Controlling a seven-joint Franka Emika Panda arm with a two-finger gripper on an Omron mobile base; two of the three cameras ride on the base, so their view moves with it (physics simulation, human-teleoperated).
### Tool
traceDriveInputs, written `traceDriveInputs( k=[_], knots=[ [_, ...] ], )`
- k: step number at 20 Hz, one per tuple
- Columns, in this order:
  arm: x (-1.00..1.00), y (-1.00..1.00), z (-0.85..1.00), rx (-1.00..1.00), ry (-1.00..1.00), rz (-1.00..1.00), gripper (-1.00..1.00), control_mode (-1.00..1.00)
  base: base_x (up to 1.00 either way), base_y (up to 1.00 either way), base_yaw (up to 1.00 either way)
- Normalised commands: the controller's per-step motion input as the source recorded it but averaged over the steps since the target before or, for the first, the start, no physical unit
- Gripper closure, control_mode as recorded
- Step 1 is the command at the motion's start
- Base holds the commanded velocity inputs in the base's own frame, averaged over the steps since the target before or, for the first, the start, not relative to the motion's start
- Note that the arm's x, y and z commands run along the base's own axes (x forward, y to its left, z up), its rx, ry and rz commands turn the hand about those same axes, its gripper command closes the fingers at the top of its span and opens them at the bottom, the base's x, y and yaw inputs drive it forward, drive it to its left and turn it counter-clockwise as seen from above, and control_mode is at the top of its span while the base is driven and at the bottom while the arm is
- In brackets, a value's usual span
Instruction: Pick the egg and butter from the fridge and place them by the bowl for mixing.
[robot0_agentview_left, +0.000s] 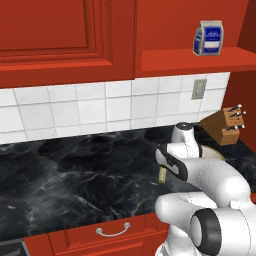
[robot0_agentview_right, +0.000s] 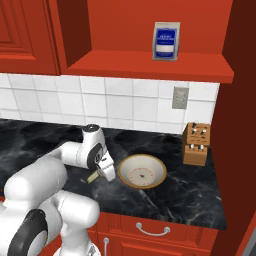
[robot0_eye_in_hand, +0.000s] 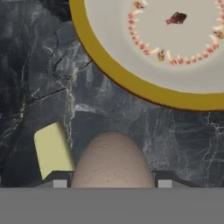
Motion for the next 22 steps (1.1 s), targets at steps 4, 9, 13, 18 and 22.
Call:
traceDriveInputs(
  k=[4,9,13,18,22],
  knots=[
    [0.26,0.00,-0.17,0.00,0.04,-0.04,1.00,-1.00,0.00,0.00,0.00],
    [0.08,0.00,-0.03,0.00,0.03,-0.01,-1.00,-1.00,0.00,0.00,0.00],
    [0.00,0.00,0.00,0.00,0.00,0.00,-1.00,-1.00,0.00,0.00,0.00],
    [0.00,0.00,0.00,0.00,0.00,0.00,-1.00,-1.00,0.00,0.00,0.00],
    [0.00,0.00,0.10,0.00,0.00,0.02,-1.00,-1.00,0.00,0.00,0.00]
  ],
)
